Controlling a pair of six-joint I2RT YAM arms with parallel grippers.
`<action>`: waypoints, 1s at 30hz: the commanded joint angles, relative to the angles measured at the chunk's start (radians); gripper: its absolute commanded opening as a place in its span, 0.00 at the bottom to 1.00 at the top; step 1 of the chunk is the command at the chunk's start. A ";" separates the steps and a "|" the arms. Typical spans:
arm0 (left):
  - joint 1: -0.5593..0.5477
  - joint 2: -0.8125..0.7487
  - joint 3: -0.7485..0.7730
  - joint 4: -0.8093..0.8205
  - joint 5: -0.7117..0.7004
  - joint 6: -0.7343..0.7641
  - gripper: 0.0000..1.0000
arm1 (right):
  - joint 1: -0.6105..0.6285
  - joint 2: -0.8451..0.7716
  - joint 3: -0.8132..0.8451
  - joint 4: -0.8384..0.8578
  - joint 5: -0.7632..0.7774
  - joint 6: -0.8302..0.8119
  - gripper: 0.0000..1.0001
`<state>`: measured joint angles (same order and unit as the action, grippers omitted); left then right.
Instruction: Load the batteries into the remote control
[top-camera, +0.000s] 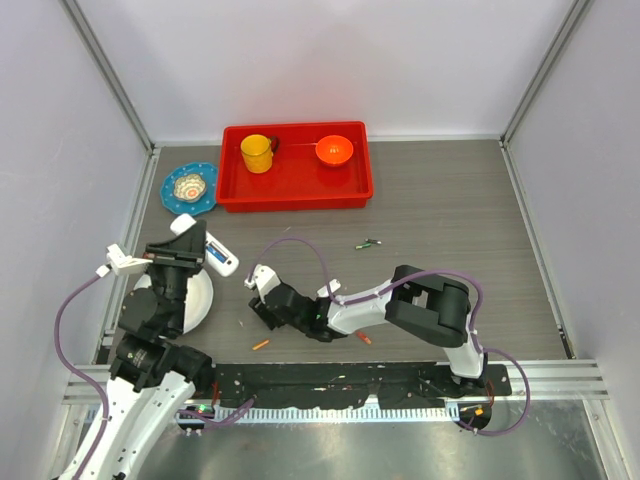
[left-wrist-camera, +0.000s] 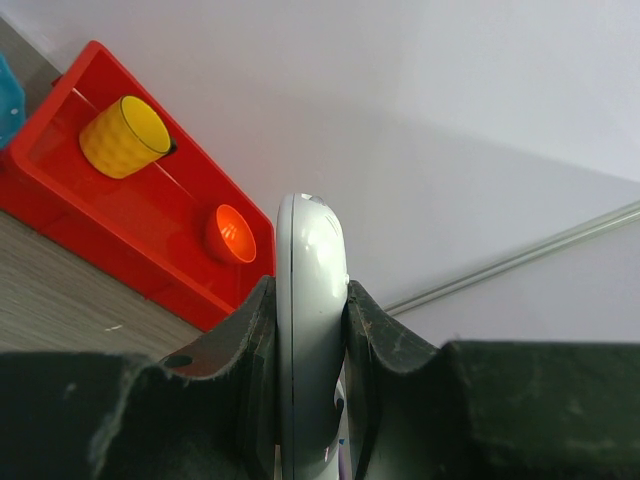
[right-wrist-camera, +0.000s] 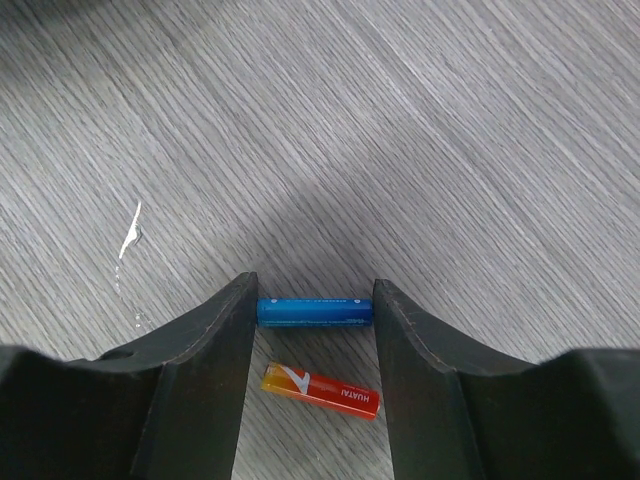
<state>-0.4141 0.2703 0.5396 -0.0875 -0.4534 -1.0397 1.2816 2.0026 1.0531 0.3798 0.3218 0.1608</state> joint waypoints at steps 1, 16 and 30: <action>0.000 0.004 0.000 0.040 -0.018 -0.002 0.00 | 0.002 -0.030 -0.039 -0.038 0.017 0.014 0.47; 0.000 0.055 -0.036 0.110 -0.007 -0.006 0.00 | -0.090 -0.338 -0.211 -0.035 0.180 0.077 0.41; 0.000 0.173 -0.185 0.356 0.212 -0.106 0.00 | -0.410 -0.462 -0.304 -0.229 0.272 0.460 0.37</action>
<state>-0.4141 0.4042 0.3977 0.0914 -0.3653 -1.0916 0.9314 1.5593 0.7952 0.2314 0.5446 0.4347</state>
